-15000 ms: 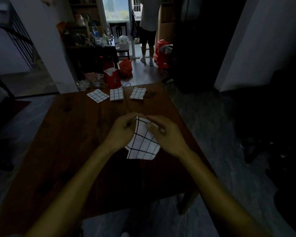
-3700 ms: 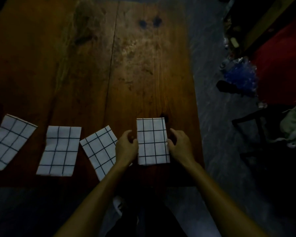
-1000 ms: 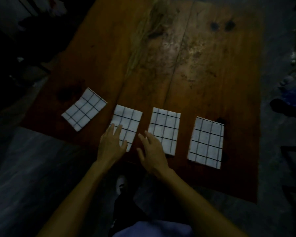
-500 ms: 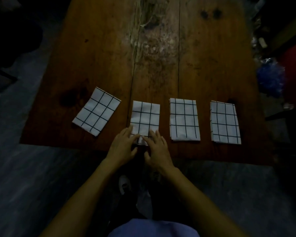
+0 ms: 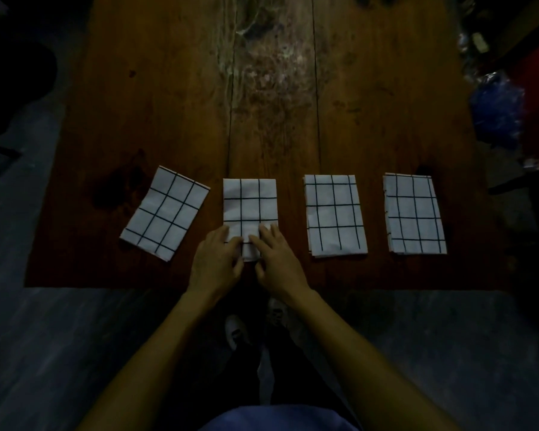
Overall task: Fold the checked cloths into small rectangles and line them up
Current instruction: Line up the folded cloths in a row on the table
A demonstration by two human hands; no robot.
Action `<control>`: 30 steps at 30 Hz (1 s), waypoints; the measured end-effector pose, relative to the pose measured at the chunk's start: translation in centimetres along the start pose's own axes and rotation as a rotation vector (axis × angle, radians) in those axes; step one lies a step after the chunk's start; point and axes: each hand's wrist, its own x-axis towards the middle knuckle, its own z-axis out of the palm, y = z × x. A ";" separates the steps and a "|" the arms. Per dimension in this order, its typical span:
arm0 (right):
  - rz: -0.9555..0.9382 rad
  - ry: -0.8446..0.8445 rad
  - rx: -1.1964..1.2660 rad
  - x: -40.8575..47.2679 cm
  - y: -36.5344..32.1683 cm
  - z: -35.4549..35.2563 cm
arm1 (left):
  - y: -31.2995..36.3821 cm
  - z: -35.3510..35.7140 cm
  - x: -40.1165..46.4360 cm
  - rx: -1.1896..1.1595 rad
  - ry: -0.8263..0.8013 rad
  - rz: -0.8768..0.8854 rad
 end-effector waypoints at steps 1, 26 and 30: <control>-0.001 -0.002 0.006 0.1 0.0 0.1 | 0.0 0.0 0.1 0.005 -0.001 -0.003; 0.066 0.046 0.048 4.7 -12.3 4.3 | -13.6 -6.9 -1.2 -0.035 0.024 -0.206; 0.177 0.062 -0.051 7.3 -13.9 6.3 | -16.3 -6.0 -0.5 -0.034 0.003 -0.107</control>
